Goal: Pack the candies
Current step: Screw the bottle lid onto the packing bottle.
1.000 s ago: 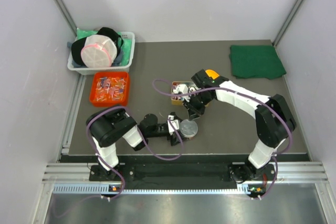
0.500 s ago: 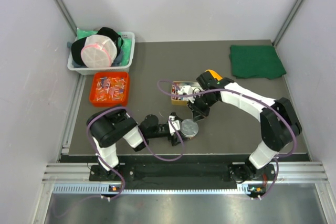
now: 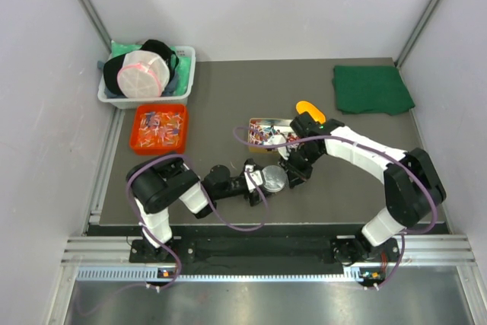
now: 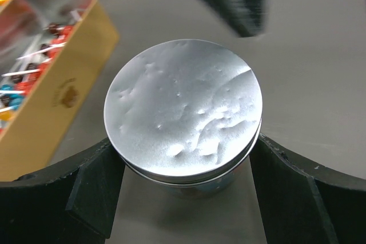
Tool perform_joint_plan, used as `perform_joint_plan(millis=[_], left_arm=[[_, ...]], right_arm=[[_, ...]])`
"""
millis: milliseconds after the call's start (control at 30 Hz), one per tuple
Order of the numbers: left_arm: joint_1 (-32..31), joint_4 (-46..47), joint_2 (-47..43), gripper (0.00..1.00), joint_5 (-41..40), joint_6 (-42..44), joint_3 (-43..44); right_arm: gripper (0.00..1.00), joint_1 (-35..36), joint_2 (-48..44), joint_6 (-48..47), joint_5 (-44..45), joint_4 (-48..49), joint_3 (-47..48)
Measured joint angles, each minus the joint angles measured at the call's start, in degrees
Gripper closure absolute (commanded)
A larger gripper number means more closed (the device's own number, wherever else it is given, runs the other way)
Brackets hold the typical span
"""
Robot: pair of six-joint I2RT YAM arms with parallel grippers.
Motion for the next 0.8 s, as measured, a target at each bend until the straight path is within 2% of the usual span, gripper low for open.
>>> perform_joint_plan(millis=[67,167,200,267,300,333,467,600,800], left_arm=[[0.33,0.15,0.24,0.22,-1.75,0.5,0.35],[0.44,0.33,0.35,0.22,-2.91,0.85,0.48],[0.44,0.48,0.42,0.22,-3.08,0.87,0.48],[0.44,0.61,0.5,0.22,-3.39,0.9,0.48],[0.44,0.7,0.52,0.22,-3.39,0.9,0.48],[0.44,0.7,0.52,0.22,-3.39,0.92,0.48],[0.52,0.72,0.52,0.23,-2.16,1.16,0.5],[0.92,0.37,0.52,0.23,3.37,1.31,0.46],[0.9,-0.87,0.52,0.23,11.8,1.29,0.42]], right_arm=[[0.94,0.0,0.0,0.0,0.0,-1.31,-0.28],[0.87,0.0,0.0,-0.22,0.26,-2.38,-0.28],[0.7,-0.02,-0.07,-0.42,0.57,-2.64,-0.28],[0.5,-0.22,-0.57,-1.42,1.46,-2.97,-0.28],[0.36,-0.31,-1.22,-2.19,2.14,-3.04,-0.28],[0.31,-0.42,-2.12,-3.1,2.84,-3.02,-0.28],[0.2,-0.57,-6.56,-7.43,5.25,-2.43,-0.24],[0.11,-0.5,-7.89,-11.87,5.53,-1.11,-0.15],[0.05,1.86,-7.82,-17.16,6.69,4.57,-0.55]])
